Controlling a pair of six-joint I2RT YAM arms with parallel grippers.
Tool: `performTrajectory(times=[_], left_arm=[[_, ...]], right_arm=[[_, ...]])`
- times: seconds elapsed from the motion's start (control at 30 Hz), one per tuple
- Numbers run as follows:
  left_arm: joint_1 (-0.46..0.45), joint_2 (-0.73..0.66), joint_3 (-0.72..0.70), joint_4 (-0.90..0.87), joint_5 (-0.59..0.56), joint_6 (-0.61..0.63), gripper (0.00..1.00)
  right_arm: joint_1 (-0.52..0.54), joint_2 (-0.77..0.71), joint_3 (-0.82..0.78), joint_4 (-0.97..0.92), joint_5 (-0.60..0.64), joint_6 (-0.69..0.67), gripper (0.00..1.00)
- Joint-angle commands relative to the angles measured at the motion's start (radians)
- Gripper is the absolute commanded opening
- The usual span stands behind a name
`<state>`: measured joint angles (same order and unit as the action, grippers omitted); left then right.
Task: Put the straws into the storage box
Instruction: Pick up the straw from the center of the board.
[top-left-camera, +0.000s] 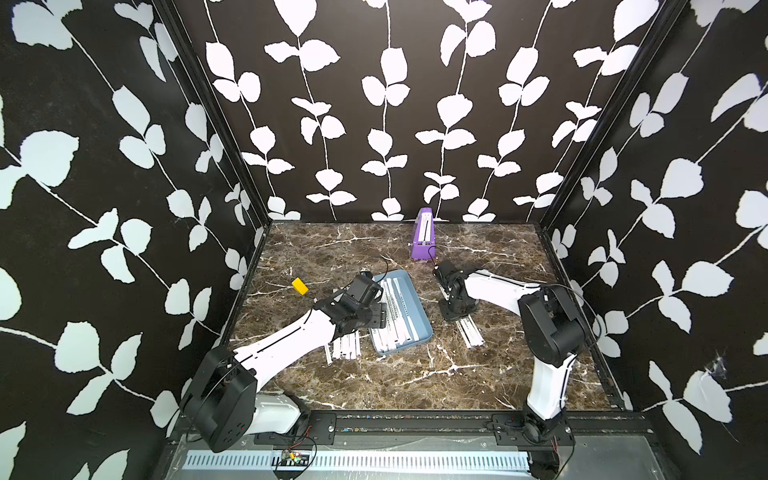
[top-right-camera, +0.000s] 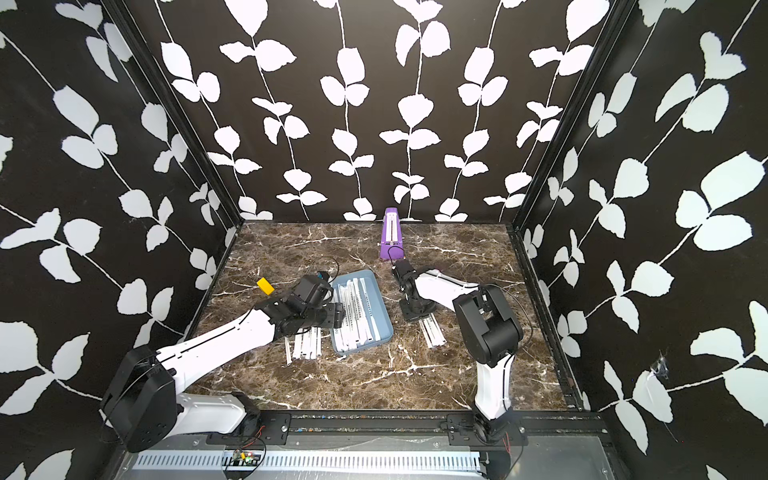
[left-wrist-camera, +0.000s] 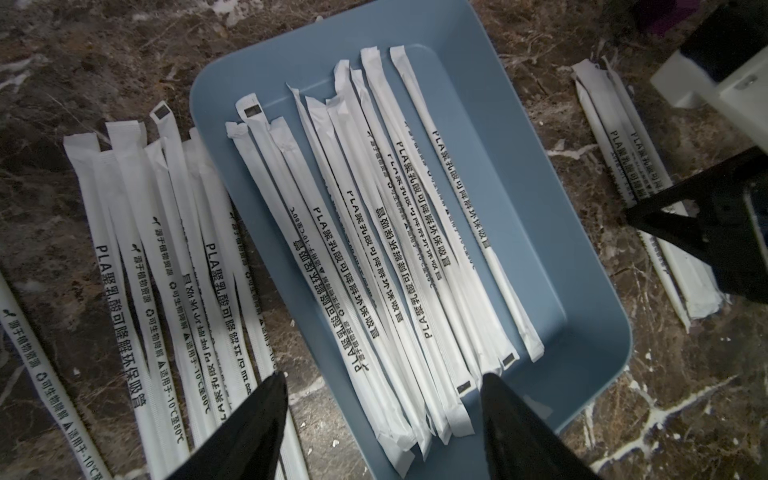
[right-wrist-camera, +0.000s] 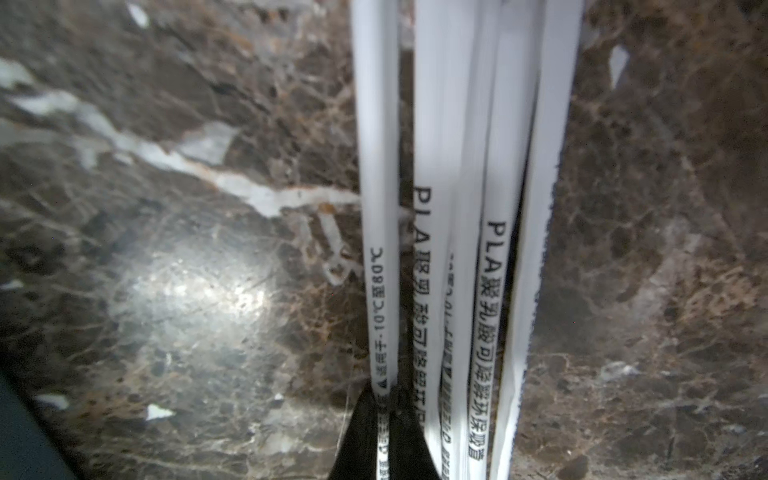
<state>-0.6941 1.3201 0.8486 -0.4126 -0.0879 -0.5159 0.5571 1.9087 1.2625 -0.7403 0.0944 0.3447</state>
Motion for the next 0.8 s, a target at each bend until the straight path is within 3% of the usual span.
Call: performTrajectory(times=[0.0,0.13,0.3,0.57,0.77], left_arm=[[0.000,-0.026,-0.003,-0.005,-0.029,-0.001,0.75],[0.014,-0.048,0.005,-0.056,-0.067,0.018,0.75],[0.048,-0.057,-0.002,-0.064,-0.059,0.012,0.75],[0.054,-0.068,-0.058,-0.014,-0.023,-0.048,0.75],[0.062,-0.091,-0.099,-0.020,-0.032,-0.058,0.74]], right_arm=[[0.033,-0.055,-0.034,-0.016,-0.009,0.045,0.08],[0.082,-0.147,-0.020,-0.022,-0.018,0.111,0.08],[0.159,-0.154,0.113,-0.058,-0.036,0.148,0.07],[0.218,0.024,0.348,-0.029,-0.069,0.182,0.06],[0.212,0.146,0.387,-0.012,-0.066,0.200,0.06]])
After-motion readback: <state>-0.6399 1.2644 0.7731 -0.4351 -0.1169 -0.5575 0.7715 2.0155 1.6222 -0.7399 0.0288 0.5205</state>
